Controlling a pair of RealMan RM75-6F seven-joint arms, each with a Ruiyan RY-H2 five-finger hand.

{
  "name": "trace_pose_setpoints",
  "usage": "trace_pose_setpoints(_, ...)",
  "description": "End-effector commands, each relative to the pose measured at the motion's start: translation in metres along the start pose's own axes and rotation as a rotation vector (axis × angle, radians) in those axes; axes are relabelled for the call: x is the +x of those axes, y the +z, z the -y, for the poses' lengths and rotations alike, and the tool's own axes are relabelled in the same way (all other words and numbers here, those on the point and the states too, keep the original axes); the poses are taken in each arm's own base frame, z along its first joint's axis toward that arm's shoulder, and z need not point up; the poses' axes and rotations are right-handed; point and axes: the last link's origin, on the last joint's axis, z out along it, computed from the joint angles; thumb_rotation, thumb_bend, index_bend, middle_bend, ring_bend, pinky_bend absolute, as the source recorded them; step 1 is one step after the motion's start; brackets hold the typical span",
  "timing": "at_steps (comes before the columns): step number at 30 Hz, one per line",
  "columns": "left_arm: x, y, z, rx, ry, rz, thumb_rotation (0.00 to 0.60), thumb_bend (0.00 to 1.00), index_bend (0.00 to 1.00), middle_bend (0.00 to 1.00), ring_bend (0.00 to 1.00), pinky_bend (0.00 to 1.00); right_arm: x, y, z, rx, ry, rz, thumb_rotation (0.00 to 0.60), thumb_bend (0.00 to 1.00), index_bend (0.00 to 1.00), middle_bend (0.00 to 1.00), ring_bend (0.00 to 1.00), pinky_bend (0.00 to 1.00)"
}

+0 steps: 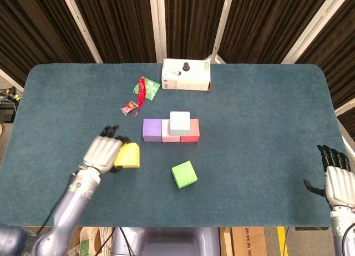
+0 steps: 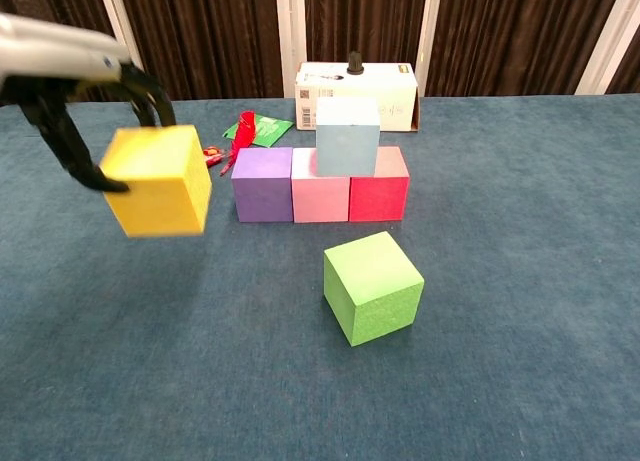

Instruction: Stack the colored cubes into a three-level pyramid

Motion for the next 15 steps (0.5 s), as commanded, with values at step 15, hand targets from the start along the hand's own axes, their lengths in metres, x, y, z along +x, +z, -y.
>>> trace_pose_setpoints(15, 0.052, 0.09, 0.023, -0.006, -0.15, -0.032, 0.6, 0.41, 0.31, 0.3, 0.0, 0.0, -0.011, 0.005, 0.004, -0.015, -0.034, 0.022, 0.6, 0.24, 0.07, 0.08, 0.0, 0.0)
